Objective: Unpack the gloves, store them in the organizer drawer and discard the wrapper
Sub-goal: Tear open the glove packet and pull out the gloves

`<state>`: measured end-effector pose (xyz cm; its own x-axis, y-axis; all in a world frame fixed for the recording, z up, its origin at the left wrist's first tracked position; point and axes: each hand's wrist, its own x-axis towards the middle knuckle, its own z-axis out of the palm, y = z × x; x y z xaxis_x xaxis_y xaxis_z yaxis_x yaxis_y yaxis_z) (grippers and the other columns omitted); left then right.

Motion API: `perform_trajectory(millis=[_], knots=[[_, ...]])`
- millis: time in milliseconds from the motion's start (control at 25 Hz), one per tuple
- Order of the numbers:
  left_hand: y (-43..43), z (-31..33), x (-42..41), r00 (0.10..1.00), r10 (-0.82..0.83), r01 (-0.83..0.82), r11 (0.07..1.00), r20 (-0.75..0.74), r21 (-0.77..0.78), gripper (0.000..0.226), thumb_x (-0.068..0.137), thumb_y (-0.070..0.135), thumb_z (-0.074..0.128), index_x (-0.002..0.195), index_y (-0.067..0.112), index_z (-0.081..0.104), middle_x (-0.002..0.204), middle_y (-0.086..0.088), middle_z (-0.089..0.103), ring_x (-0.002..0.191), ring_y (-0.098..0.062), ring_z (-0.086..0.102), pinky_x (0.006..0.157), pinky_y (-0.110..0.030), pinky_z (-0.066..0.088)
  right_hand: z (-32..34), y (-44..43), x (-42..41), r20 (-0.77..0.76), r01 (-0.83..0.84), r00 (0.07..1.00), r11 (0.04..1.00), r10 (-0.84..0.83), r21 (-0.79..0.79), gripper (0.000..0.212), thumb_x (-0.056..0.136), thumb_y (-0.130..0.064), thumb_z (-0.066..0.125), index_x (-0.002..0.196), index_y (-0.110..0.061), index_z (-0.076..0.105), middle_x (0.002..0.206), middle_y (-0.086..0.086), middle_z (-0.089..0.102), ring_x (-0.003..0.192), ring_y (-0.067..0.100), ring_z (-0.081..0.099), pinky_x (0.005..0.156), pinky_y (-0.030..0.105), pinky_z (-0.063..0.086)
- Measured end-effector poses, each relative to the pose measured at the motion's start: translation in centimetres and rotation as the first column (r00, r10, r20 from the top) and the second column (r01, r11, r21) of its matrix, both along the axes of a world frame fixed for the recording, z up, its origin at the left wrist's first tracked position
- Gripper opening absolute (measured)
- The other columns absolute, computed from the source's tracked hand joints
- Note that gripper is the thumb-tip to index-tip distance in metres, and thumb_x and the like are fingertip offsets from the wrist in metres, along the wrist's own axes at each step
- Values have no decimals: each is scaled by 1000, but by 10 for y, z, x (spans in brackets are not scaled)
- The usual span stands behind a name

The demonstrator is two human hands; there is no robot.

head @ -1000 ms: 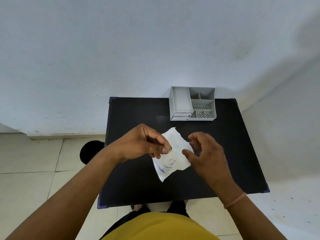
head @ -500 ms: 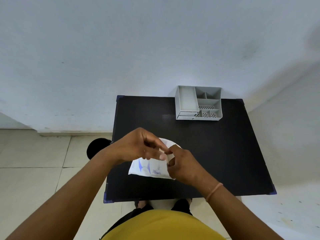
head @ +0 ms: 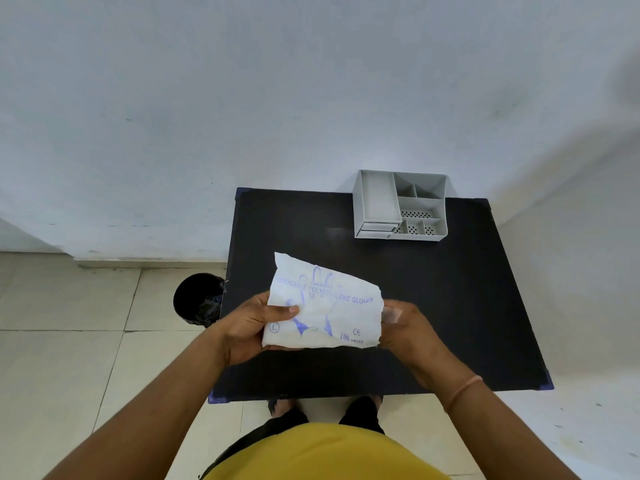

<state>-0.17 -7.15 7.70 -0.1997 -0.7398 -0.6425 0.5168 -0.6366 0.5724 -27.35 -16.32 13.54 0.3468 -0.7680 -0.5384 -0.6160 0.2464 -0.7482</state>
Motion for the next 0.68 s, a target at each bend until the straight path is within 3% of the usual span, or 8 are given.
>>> perform_trajectory(millis=[160, 440, 520, 560, 640, 680], knots=[[7, -8, -2, 999, -35, 35, 999, 12, 15, 52, 91, 11, 75, 141, 11, 65, 136, -21, 74, 117, -41, 75, 84, -48, 68, -7, 3, -2, 125, 93, 980, 914, -154, 394, 12, 96, -12, 75, 107, -12, 81, 95, 12, 84, 84, 24, 82, 68, 31, 65], [19, -28, 2, 999, -37, 38, 999, -4, 32, 61, 88, 12, 81, 146, 9, 62, 141, -22, 70, 128, -46, 68, 95, -54, 64, -18, 13, -4, 328, 92, 867, 767, -376, 635, 30, 102, -4, 60, 130, -2, 72, 126, 27, 74, 117, 45, 71, 91, 49, 63], [19, -30, -1, 999, -20, 19, 999, 27, 44, 61, 88, 10, 83, 145, 9, 62, 140, -22, 71, 127, -46, 69, 97, -56, 62, -17, 13, 0, 330, 72, 871, 761, -363, 645, 29, 104, -8, 59, 130, -6, 71, 127, 22, 75, 122, 45, 69, 92, 49, 62], [18, -30, -4, 999, -11, 9, 999, 49, 53, 59, 88, 9, 82, 144, 9, 63, 139, -21, 72, 126, -45, 70, 98, -56, 62, -18, 14, 2, 322, 43, 903, 808, -283, 588, 27, 105, -8, 58, 128, -11, 73, 121, 14, 80, 118, 41, 72, 88, 46, 65], [18, -29, -9, 997, 12, -18, 997, 80, 69, 56, 88, 12, 80, 142, 9, 65, 138, -22, 73, 122, -43, 73, 98, -55, 62, -16, 14, 8, 284, -16, 951, 898, -123, 440, 23, 102, -7, 64, 115, -23, 75, 96, -8, 84, 98, 26, 78, 77, 36, 65], [18, -27, -11, 997, 23, -29, 997, 75, 76, 53, 91, 18, 77, 142, 10, 65, 138, -21, 73, 121, -42, 73, 98, -55, 63, -17, 16, 11, 308, -27, 945, 914, -108, 404, 22, 98, -8, 69, 110, -26, 74, 88, -11, 83, 89, 20, 77, 72, 32, 63]])
